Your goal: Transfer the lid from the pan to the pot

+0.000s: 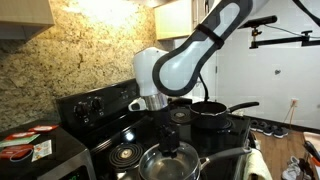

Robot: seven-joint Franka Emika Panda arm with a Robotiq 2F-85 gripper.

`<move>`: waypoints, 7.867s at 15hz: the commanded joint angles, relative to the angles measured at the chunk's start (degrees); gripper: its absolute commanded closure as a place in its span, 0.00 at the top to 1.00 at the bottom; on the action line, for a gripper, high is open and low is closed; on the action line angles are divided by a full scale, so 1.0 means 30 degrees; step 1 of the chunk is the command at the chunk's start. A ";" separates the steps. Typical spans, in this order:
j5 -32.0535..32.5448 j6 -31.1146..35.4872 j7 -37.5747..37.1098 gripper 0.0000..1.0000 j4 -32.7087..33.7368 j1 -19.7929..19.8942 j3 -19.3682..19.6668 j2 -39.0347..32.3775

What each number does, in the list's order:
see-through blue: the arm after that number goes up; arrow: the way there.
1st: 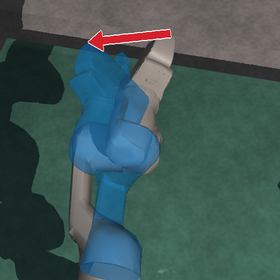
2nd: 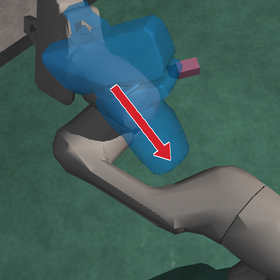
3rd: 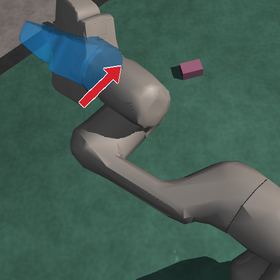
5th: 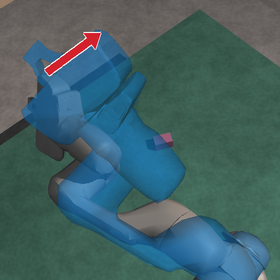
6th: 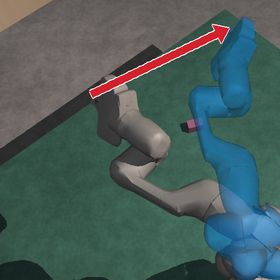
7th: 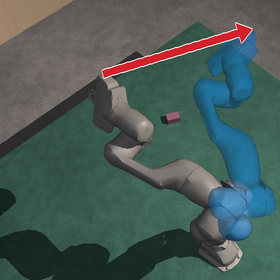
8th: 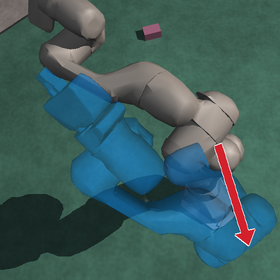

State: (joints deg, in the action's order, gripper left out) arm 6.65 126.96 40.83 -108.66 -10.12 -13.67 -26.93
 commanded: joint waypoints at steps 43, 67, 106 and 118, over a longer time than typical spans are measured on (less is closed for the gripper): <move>-0.2723 0.0466 -0.6994 0.31 -0.4964 0.3538 0.4953 0.8136; -0.2966 0.3705 -1.0586 0.31 -0.4905 0.6492 0.7923 0.5776; -0.3001 0.3136 -0.9631 1.00 -0.4815 0.6394 0.7035 0.4566; -0.1393 0.2336 -0.7428 1.00 -0.5022 0.3871 0.4508 0.6961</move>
State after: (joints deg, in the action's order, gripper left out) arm 7.94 133.17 13.50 -122.34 1.68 1.81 -6.57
